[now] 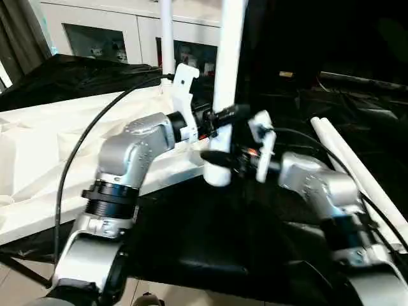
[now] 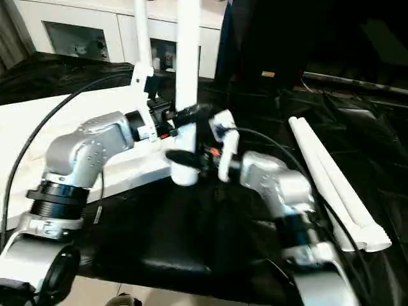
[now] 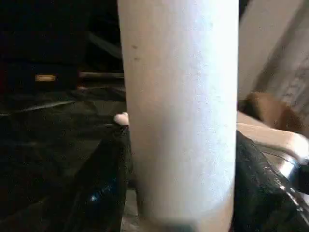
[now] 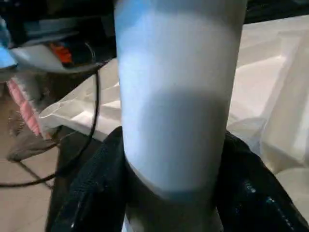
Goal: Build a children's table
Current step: Insert table leg to table base
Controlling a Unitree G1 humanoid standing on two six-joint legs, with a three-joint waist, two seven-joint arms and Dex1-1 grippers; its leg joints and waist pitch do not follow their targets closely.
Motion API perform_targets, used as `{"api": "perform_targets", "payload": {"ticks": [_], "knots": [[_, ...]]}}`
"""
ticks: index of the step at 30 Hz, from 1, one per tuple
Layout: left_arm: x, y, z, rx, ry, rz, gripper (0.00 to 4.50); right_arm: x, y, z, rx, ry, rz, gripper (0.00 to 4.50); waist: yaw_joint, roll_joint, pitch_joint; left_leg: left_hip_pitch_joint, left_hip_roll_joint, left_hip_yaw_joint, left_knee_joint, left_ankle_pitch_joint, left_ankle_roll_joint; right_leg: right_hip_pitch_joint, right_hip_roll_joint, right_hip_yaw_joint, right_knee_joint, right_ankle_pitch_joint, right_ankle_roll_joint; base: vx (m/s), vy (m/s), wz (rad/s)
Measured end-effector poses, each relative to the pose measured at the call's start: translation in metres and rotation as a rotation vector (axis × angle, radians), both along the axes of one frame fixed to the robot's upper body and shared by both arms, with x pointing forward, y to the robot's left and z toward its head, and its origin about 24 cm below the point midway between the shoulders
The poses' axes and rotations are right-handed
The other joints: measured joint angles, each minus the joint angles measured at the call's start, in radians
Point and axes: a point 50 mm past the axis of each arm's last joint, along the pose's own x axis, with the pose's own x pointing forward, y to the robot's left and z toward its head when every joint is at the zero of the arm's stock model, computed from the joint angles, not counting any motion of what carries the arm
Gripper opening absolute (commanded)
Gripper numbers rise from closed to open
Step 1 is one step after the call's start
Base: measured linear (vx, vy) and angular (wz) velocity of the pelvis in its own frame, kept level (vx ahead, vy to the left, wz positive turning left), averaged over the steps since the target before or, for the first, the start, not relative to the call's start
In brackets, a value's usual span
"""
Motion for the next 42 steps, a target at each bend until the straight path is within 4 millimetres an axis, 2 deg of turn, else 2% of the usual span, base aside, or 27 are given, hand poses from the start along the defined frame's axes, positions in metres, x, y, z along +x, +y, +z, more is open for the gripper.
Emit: {"api": "perform_targets", "payload": {"ticks": [6, 9, 10, 13, 16, 19, 24, 32, 34, 36, 37, 42], "knots": [[-0.019, 0.018, 0.0, -0.071, 0.009, -0.212, 3.24, -0.021, -0.017, -0.001, -0.01, 0.029, 0.175, 1.93, 0.0, 0.0, 0.0, 0.0, 0.0, 0.0, -0.001, 0.0, 0.0, 0.0, 0.0, 0.0, 0.0, 0.0, 0.0, 0.0, 0.0, 0.0], [-0.024, 0.019, 0.004, -0.122, 0.025, -0.278, 3.24, -0.027, -0.015, 0.002, -0.002, 0.031, 0.242, 1.93, 0.0, 0.001, 0.0, 0.001, 0.0, 0.0, -0.001, 0.0, 0.0, 0.0, 0.0, 0.0, 0.001, 0.0, 0.0, 0.0, 0.0, 0.0], [-0.025, 0.019, 0.005, -0.138, 0.03, -0.293, 2.94, -0.028, -0.015, 0.004, 0.005, 0.024, 0.26, 1.93, 0.0, 0.001, 0.0, 0.003, 0.0, 0.0, -0.001, 0.0, 0.0, 0.001, 0.0, 0.0, 0.001, 0.0, 0.0, 0.0, 0.0, 0.0], [-0.026, 0.021, 0.006, -0.15, 0.035, -0.301, 2.83, -0.029, -0.015, 0.006, 0.007, 0.018, 0.272, 1.93, 0.0, 0.001, 0.0, 0.003, 0.0, 0.0, -0.001, 0.0, 0.0, 0.002, 0.0, 0.0, 0.002, 0.0, 0.0, 0.0, 0.0, 0.0], [-0.026, 0.019, 0.007, -0.153, 0.034, -0.307, 2.46, -0.03, -0.015, 0.005, 0.0, 0.022, 0.278, 1.93, 0.0, 0.001, 0.0, 0.003, 0.0, 0.0, -0.001, 0.0, 0.0, 0.002, 0.0, 0.0, 0.002, 0.0, 0.0, 0.0, 0.0, 0.0], [-0.028, 0.018, 0.008, -0.161, 0.037, -0.321, 2.37, -0.031, -0.014, 0.005, -0.005, 0.023, 0.291, 1.93, 0.0, 0.001, 0.0, 0.003, 0.0, 0.0, -0.001, 0.0, 0.0, 0.001, 0.0, 0.0, 0.002, 0.0, 0.0, 0.0, 0.0, 0.0], [-0.03, 0.015, 0.01, -0.178, 0.051, -0.335, 1.92, -0.031, -0.015, 0.006, -0.008, 0.012, 0.301, 1.93, 0.0, 0.0, 0.0, 0.002, 0.0, 0.0, -0.001, 0.0, 0.0, 0.001, 0.0, 0.0, 0.001, 0.0, 0.0, 0.0, 0.0, 0.0], [-0.031, 0.012, 0.011, -0.193, 0.045, -0.318, 1.86, -0.028, -0.014, 0.007, -0.033, -0.039, 0.282, 1.93, 0.0, 0.0, 0.0, 0.003, 0.0, 0.0, -0.001, 0.0, 0.0, 0.001, 0.0, 0.0, 0.002, 0.0, 0.0, 0.0, 0.0, 0.0], [-0.031, 0.012, 0.012, -0.199, 0.045, -0.306, 1.86, -0.028, -0.013, 0.007, -0.024, -0.033, 0.275, 2.49, 0.0, -0.001, 0.0, 0.003, 0.0, 0.0, -0.001, 0.0, 0.0, 0.001, 0.0, 0.0, 0.002, 0.0, 0.0, 0.0, 0.0, 0.0], [-0.029, 0.012, 0.011, -0.194, 0.043, -0.277, 1.86, -0.025, -0.012, 0.007, -0.038, -0.037, 0.246, 2.69, 0.0, -0.001, 0.0, 0.003, 0.0, 0.0, -0.001, 0.0, 0.0, 0.001, 0.0, 0.0, 0.002, 0.0, 0.0, 0.0, 0.0, 0.0], [-0.029, 0.012, 0.012, -0.196, 0.037, -0.266, 1.86, -0.025, -0.012, 0.007, -0.045, -0.037, 0.233, 2.97, 0.0, -0.001, 0.0, 0.003, 0.0, 0.0, -0.001, 0.0, 0.0, 0.001, 0.0, 0.0, 0.002, 0.0, 0.0, 0.0, 0.0, 0.0], [-0.022, 0.013, 0.012, -0.148, 0.0, -0.16, 1.86, -0.014, -0.005, 0.004, -0.09, -0.087, 0.103, 3.08, -0.002, -0.002, -0.001, 0.003, 0.0, 0.0, -0.001, 0.0, 0.0, 0.001, 0.0, 0.0, 0.002, 0.0, 0.0, 0.0, 0.0, 0.0]]}}
